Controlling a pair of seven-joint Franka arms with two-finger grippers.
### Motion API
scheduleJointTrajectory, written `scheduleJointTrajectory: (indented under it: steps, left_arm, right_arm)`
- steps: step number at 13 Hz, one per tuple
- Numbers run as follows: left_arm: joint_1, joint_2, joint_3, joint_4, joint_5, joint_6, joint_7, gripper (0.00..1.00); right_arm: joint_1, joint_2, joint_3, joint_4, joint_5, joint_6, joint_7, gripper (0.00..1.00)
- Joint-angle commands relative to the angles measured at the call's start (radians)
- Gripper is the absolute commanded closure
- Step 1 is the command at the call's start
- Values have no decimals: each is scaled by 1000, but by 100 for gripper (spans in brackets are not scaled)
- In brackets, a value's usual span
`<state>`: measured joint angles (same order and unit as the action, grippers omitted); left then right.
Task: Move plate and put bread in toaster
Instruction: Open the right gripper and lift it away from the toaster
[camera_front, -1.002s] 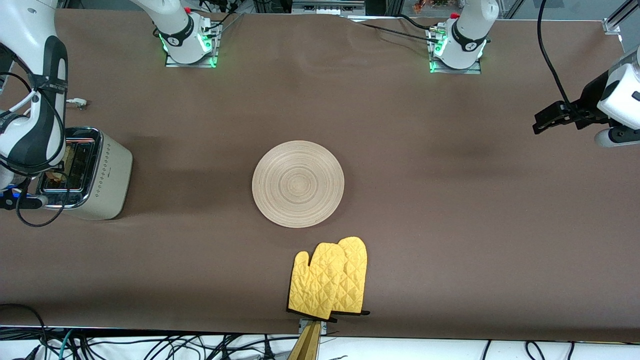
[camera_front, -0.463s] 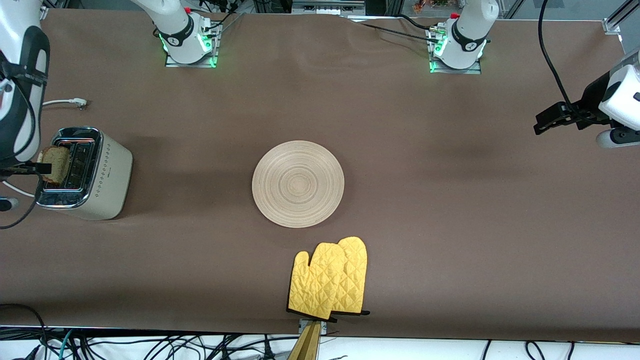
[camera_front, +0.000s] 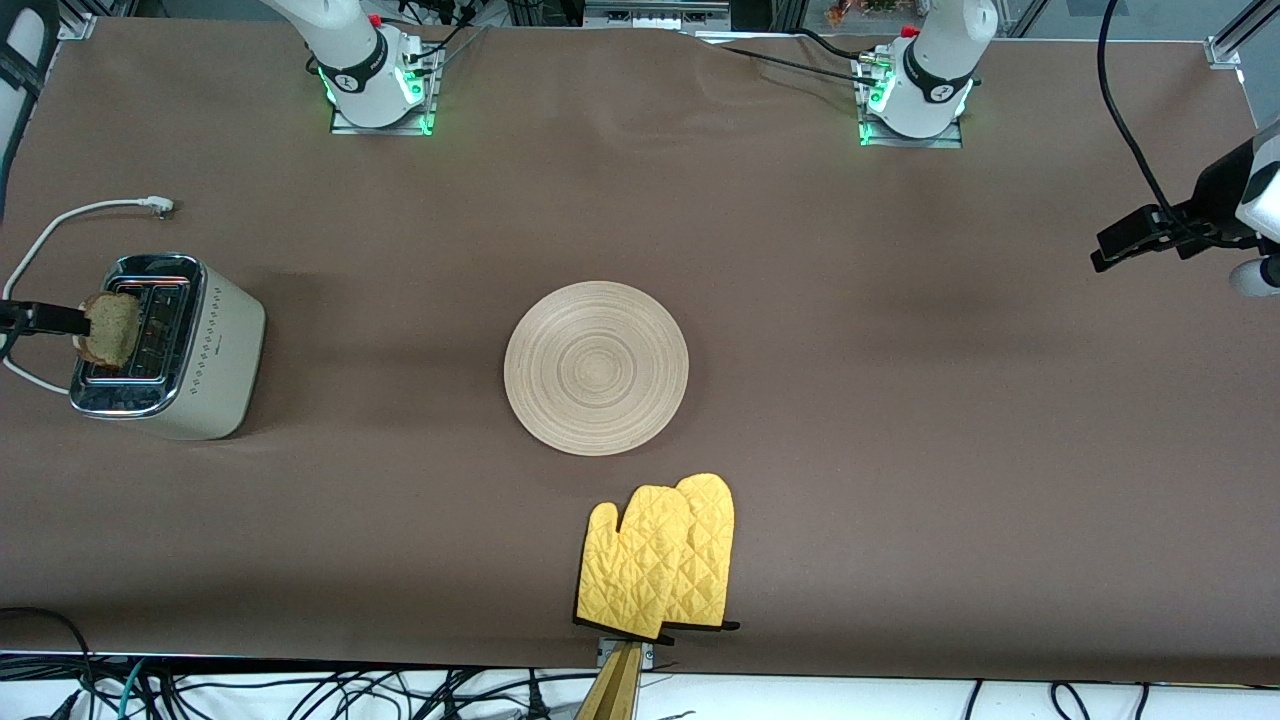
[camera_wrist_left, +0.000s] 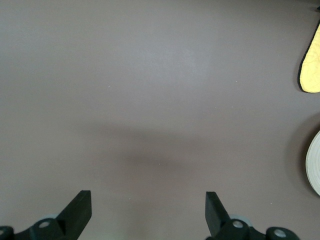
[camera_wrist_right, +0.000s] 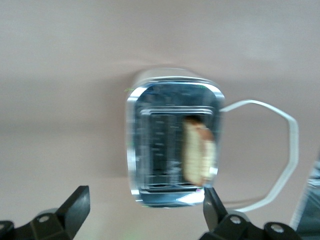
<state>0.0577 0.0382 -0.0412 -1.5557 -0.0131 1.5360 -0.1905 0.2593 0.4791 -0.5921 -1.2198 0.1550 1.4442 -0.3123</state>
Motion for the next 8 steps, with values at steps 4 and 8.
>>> scheduleJointTrajectory:
  steps: [4, 8]
  left_arm:
    - [34, 15, -5, 26, -41, -2, 20, 0]
    - [36, 15, -5, 26, -41, -2, 20, 0]
  right_arm:
    - [93, -28, 1, 8, 84, -39, -1, 0]
    - [97, -106, 93, -6, 77, -93, 150, 0]
